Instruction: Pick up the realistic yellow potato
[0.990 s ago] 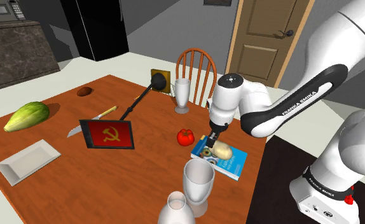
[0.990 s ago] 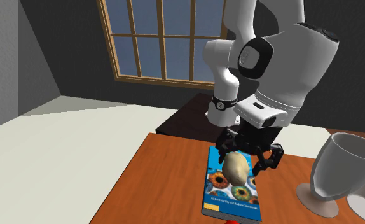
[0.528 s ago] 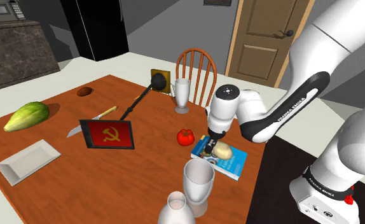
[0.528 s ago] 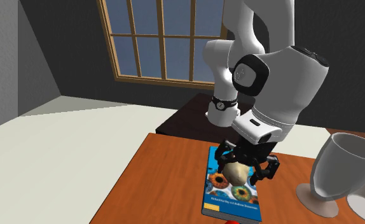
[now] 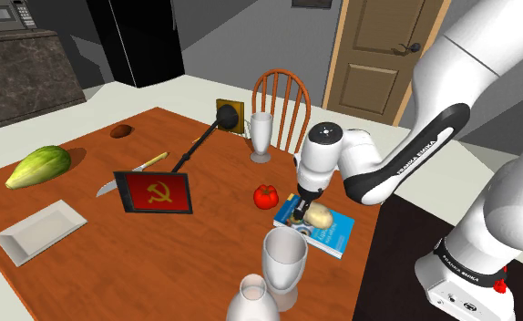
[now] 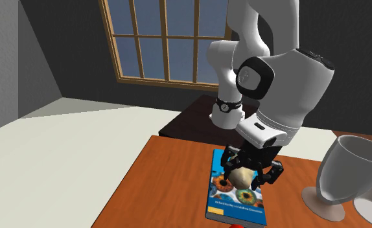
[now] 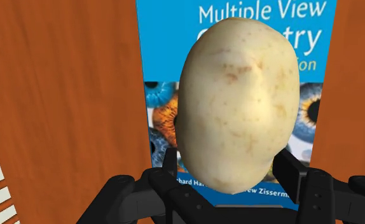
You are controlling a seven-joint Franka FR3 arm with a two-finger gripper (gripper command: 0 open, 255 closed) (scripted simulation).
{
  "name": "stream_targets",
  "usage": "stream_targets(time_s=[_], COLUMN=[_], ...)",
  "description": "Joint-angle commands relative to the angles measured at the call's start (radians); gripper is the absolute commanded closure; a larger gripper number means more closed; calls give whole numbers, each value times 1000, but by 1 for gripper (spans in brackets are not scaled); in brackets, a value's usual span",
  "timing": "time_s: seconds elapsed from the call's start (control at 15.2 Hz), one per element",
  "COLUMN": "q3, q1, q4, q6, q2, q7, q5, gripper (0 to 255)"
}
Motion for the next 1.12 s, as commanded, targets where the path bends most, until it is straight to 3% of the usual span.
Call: stream_targets(time_s=[0.0, 0.13, 0.59, 1.06], q3=[0, 1, 1, -19], q1=[0, 1, 30, 67], q4=[-2, -2, -6, 9], q6=[-1, -2, -84, -182], q2=[1, 0, -117, -217], q7=[0, 0, -139, -236], q5=[0, 2, 170, 278], gripper=[255, 255, 255, 255])
